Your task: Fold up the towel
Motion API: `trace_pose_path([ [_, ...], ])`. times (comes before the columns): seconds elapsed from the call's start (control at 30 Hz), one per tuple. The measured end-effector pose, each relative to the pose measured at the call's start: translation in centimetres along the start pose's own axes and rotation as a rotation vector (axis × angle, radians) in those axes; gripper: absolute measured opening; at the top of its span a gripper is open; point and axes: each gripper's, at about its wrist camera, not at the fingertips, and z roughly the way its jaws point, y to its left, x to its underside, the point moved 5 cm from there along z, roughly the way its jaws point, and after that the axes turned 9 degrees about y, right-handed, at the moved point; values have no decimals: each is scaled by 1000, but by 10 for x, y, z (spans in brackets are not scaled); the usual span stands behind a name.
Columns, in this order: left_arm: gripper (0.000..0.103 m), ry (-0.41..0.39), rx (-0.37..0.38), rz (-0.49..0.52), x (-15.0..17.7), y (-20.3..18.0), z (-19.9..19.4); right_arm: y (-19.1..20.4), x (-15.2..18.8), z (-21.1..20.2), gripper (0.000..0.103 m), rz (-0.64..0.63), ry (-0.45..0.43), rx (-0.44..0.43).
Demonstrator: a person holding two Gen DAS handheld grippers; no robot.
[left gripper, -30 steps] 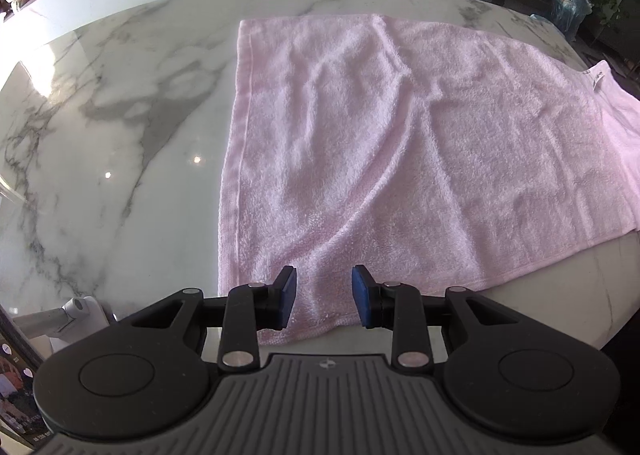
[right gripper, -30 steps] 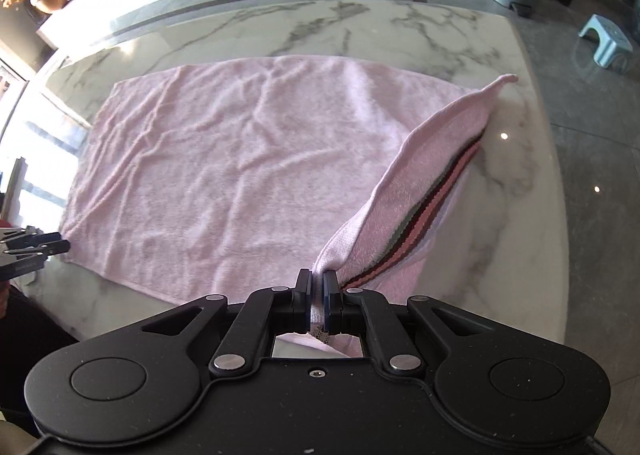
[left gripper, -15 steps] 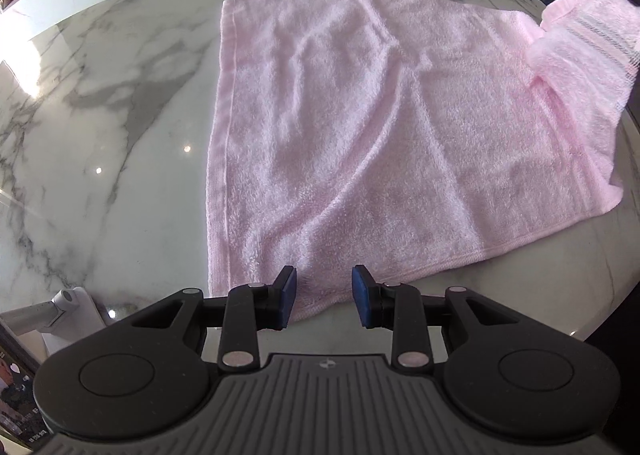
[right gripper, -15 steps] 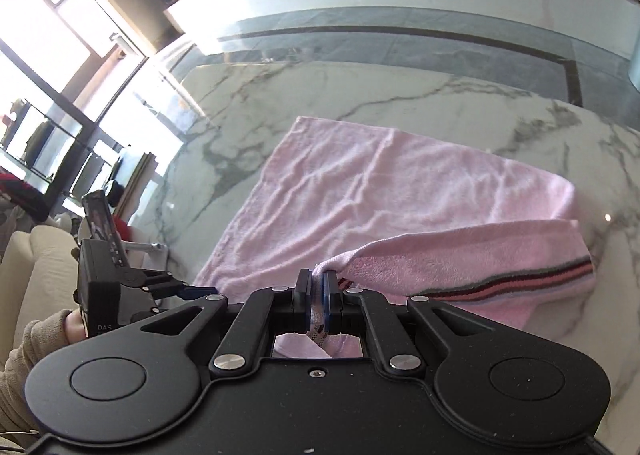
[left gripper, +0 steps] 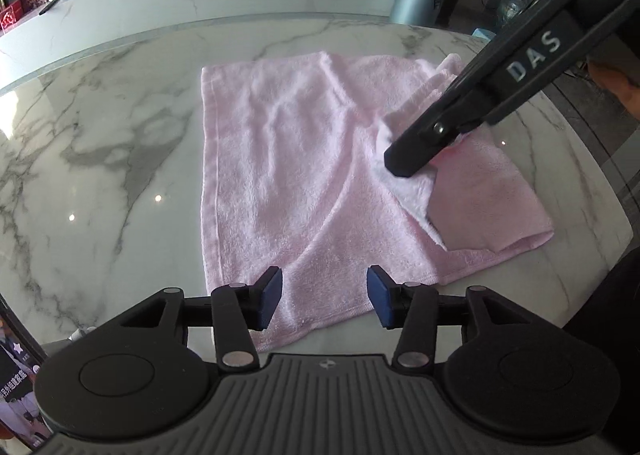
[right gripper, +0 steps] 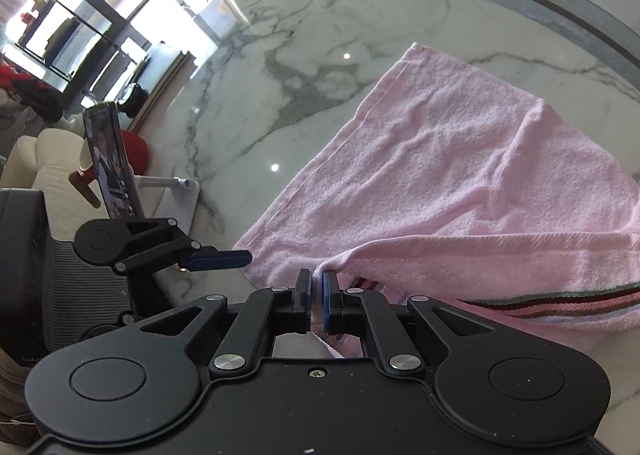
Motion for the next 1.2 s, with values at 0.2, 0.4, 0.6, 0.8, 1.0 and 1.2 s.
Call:
trace_pose_path([
  [0.2, 45, 29, 10, -2, 1, 1, 18, -8, 3, 24, 13, 34, 56, -4],
  [0.4, 45, 36, 16, 14, 0, -2, 25, -21, 8, 17, 42, 63, 26, -29],
  [0.6, 45, 45, 34, -49, -6, 6, 29, -40, 36, 3, 45, 32, 4, 58],
  [0.8, 45, 65, 48, -85, -23, 10, 38, -60, 97, 8, 45, 27, 21, 105],
  [1.0, 34, 107, 61, -89, -37, 9, 52, -62, 136, 12, 45, 35, -10, 136],
  [1.2, 10, 121, 46, -86, -42, 4, 61, -54, 147, 15, 24, 10, -66, 174],
])
